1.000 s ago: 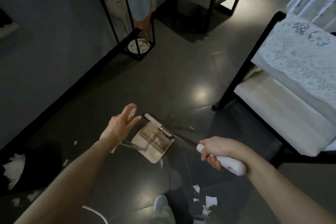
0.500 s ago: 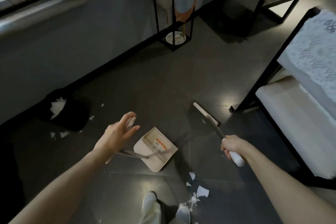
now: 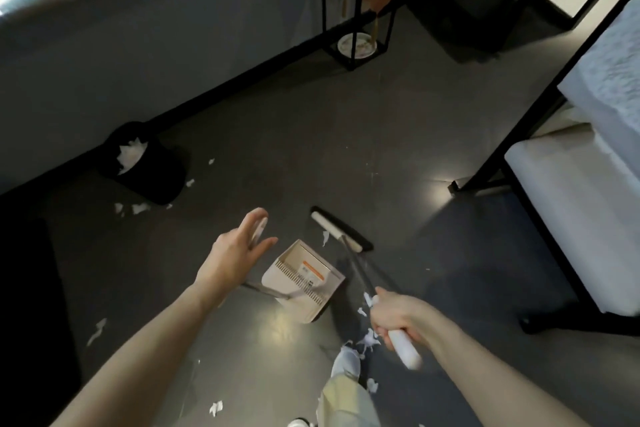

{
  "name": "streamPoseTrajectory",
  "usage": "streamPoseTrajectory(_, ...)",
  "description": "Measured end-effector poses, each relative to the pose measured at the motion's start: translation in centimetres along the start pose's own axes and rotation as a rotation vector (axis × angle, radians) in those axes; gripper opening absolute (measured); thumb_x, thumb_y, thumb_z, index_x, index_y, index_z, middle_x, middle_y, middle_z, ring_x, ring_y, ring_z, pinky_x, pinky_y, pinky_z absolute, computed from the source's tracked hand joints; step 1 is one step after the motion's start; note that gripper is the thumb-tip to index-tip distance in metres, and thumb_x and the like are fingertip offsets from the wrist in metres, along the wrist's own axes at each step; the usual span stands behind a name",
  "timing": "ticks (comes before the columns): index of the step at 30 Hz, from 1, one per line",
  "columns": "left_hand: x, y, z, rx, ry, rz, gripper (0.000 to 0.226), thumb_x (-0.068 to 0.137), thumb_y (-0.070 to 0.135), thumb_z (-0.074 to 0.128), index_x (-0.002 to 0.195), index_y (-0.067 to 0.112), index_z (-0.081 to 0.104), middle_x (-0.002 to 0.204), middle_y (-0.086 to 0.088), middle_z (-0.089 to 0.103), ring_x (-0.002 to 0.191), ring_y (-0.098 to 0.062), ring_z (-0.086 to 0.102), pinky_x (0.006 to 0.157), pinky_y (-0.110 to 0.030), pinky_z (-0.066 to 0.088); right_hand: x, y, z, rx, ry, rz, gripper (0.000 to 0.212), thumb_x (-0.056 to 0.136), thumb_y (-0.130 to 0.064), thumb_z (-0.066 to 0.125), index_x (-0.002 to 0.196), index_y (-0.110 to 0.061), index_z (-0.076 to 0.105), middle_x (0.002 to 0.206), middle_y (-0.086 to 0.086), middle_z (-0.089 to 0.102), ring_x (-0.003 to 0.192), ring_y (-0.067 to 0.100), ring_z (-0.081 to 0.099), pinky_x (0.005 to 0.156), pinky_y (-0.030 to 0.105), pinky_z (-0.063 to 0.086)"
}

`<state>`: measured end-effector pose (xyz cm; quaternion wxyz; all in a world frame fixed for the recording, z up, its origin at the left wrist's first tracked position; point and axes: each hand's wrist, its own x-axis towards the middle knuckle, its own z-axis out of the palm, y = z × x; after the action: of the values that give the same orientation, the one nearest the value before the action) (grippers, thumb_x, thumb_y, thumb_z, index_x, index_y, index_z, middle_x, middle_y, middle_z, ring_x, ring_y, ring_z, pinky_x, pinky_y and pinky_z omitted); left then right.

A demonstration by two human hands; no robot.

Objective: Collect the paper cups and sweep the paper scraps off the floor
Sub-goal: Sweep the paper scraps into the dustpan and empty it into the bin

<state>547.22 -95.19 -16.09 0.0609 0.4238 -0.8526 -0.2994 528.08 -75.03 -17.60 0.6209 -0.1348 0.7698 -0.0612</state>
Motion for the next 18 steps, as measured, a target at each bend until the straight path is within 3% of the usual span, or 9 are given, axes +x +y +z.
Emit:
streamPoseTrajectory(3,-0.3,0.8,0.3,-0.012,-0.014,0.041,0.043,0.090,0.042,0.057,0.127,0.032,0.038,0.090,0.001,0.059,0.076,-0.019,0.060,0.071,-0.031,0.046,-2.9,0.2,3.3,0.132,-0.133,0.039,0.037,0.079,-0.002,0.041,0.112,-0.014,0.052,0.057,0.006,0.051,0.046,0.013,0.046,0.050,0.024,0.041)
streamPoseTrajectory(4,-0.7,1.0,0.4,-0.033,-0.029,0.038,0.042,0.091,0.041,0.056,0.128,0.033,0.037,0.093,0.001,0.058,0.078,-0.020,0.060,0.073,-0.033,0.048,-3.9,0.4,3.6,0.190,-0.161,0.044,0.039,0.083,-0.002,0.041,0.117,-0.010,0.055,0.049,0.003,0.046,0.040,0.010,0.040,0.044,0.021,0.036)
streamPoseTrajectory(6,-1.9,1.2,0.5,-0.078,-0.057,0.012,0.039,0.094,0.038,0.053,0.128,0.036,0.034,0.099,-0.001,0.057,0.081,-0.022,0.060,0.076,-0.039,0.052,-6.0,1.3,3.2,0.262,-0.187,0.034,0.054,0.088,0.002,0.041,0.142,-0.005,0.041,0.045,0.000,0.040,0.035,0.006,0.034,0.035,0.016,0.031)
streamPoseTrajectory(10,-5.7,1.2,0.8,-0.086,-0.069,0.025,0.034,0.097,0.034,0.048,0.127,0.037,0.032,0.096,-0.003,0.057,0.076,-0.023,0.059,0.074,-0.039,0.051,-10.3,4.9,2.0,0.497,-0.209,0.077,0.058,0.095,0.000,0.039,0.149,-0.020,0.028,0.042,-0.002,0.037,0.029,0.001,0.033,0.028,0.011,0.027)
streamPoseTrajectory(12,-7.8,1.5,0.9,-0.039,-0.055,0.047,0.033,0.097,0.034,0.046,0.128,0.036,0.035,0.092,-0.002,0.056,0.072,-0.022,0.056,0.069,-0.035,0.046,-11.5,7.0,2.6,0.519,-0.159,0.048,0.055,0.096,-0.004,0.039,0.147,-0.023,0.030,0.040,-0.003,0.038,0.029,0.001,0.032,0.029,0.011,0.027)
streamPoseTrajectory(14,-10.1,2.1,1.1,-0.029,-0.041,0.066,0.030,0.098,0.034,0.044,0.127,0.036,0.036,0.088,-0.002,0.057,0.063,-0.016,0.053,0.063,-0.032,0.043,-12.3,8.6,3.4,0.526,-0.075,-0.010,0.054,0.091,0.003,0.042,0.132,-0.033,0.042,0.039,-0.003,0.040,0.030,0.002,0.034,0.029,0.012,0.027)
streamPoseTrajectory(16,-12.4,2.9,1.2,-0.060,-0.045,0.074,0.027,0.099,0.032,0.043,0.125,0.036,0.036,0.084,0.001,0.058,0.056,-0.011,0.050,0.055,-0.028,0.043,-12.5,9.9,4.1,0.539,0.020,-0.028,0.050,0.088,0.006,0.044,0.121,-0.032,0.046,0.039,-0.002,0.041,0.030,0.003,0.035,0.030,0.012,0.028)
streamPoseTrajectory(18,-14.5,3.6,1.4,-0.116,-0.050,0.041,0.021,0.099,0.029,0.043,0.117,0.036,0.037,0.079,0.007,0.056,0.053,-0.010,0.052,0.048,-0.018,0.040,-12.4,11.0,4.0,0.521,0.095,-0.034,0.052,0.086,0.006,0.045,0.126,-0.026,0.049,0.038,-0.001,0.041,0.031,0.005,0.035,0.032,0.012,0.029)
